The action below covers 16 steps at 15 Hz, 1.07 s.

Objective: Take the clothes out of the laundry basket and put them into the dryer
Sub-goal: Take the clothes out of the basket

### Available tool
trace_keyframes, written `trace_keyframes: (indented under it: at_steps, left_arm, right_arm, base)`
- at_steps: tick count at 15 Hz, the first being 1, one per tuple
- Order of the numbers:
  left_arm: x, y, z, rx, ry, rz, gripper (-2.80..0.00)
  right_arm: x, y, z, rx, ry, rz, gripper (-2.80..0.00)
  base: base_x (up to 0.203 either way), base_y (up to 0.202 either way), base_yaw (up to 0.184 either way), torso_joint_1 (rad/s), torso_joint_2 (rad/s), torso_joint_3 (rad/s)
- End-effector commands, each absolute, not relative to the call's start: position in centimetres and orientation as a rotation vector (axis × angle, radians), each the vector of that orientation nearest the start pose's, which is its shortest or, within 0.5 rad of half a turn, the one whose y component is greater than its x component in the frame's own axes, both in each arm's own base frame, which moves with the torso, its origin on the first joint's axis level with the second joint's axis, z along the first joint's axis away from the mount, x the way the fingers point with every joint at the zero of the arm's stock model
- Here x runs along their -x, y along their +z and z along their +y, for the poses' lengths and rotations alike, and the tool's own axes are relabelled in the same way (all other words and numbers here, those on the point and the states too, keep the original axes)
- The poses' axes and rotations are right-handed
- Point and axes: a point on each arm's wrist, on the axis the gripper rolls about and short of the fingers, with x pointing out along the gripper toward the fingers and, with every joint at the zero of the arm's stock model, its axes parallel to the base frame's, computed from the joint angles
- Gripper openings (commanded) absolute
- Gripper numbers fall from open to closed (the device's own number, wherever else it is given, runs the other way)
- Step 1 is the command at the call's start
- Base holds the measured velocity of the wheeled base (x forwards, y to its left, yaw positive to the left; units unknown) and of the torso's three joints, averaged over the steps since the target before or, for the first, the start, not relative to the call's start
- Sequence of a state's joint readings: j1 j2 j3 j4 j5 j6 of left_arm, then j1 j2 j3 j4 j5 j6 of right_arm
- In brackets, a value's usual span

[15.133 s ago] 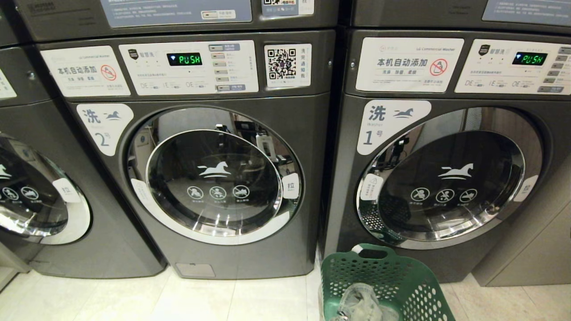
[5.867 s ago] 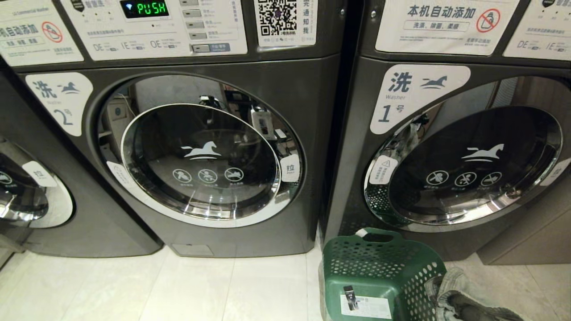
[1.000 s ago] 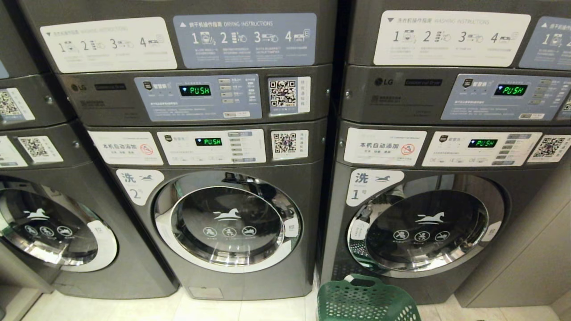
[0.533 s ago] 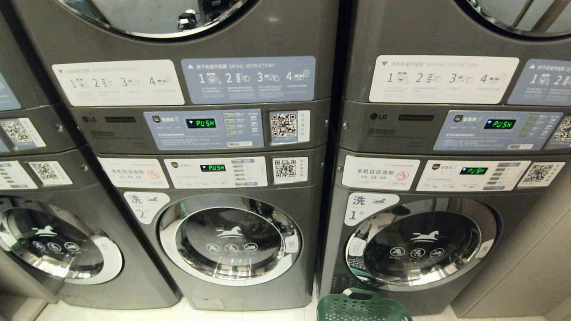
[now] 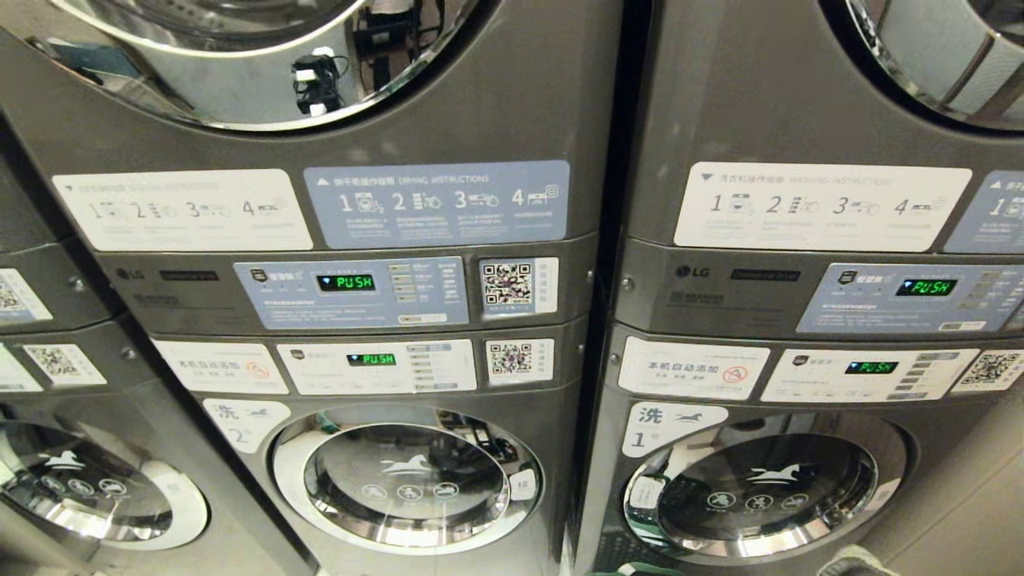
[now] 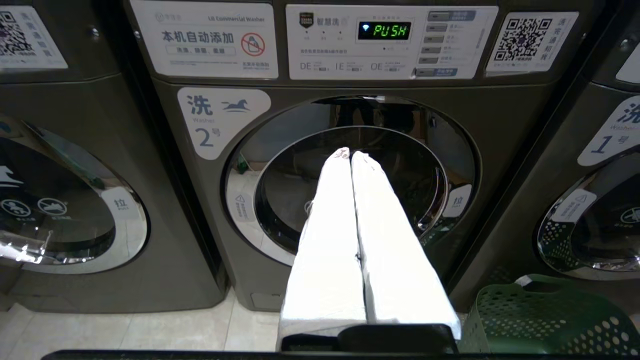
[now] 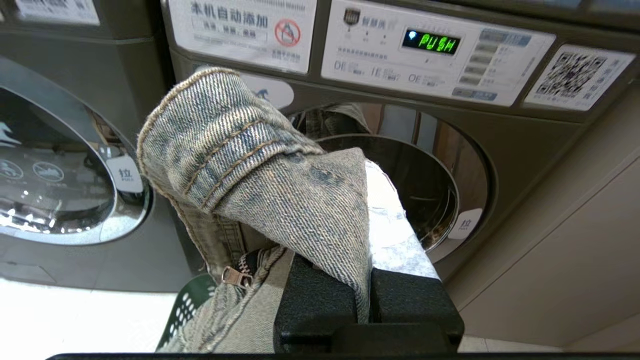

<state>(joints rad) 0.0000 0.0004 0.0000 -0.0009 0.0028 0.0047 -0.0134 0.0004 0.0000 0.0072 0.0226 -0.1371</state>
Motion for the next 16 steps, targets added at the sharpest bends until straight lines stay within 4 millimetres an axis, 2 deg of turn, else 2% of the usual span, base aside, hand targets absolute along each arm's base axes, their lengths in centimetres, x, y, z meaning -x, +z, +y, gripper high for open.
trace_keyframes:
  at_steps: [1, 16]
  left_arm:
    - [2.28, 7.56, 0.01, -0.005, 0.003, -0.002, -2.80]
    - [2.28, 7.56, 0.01, -0.005, 0.003, -0.002, -2.80]
  right_arm:
    - [2.27, 7.47, 0.08, 0.138, 0.010, 0.009, -2.80]
    - [2.27, 7.47, 0.09, 0.139, 0.011, 0.008, -2.80]
  base:
    - [0.000, 0.000, 0.000, 0.145, -0.35, -0.163]
    - [0.000, 0.000, 0.000, 0.144, -0.31, -0.163]
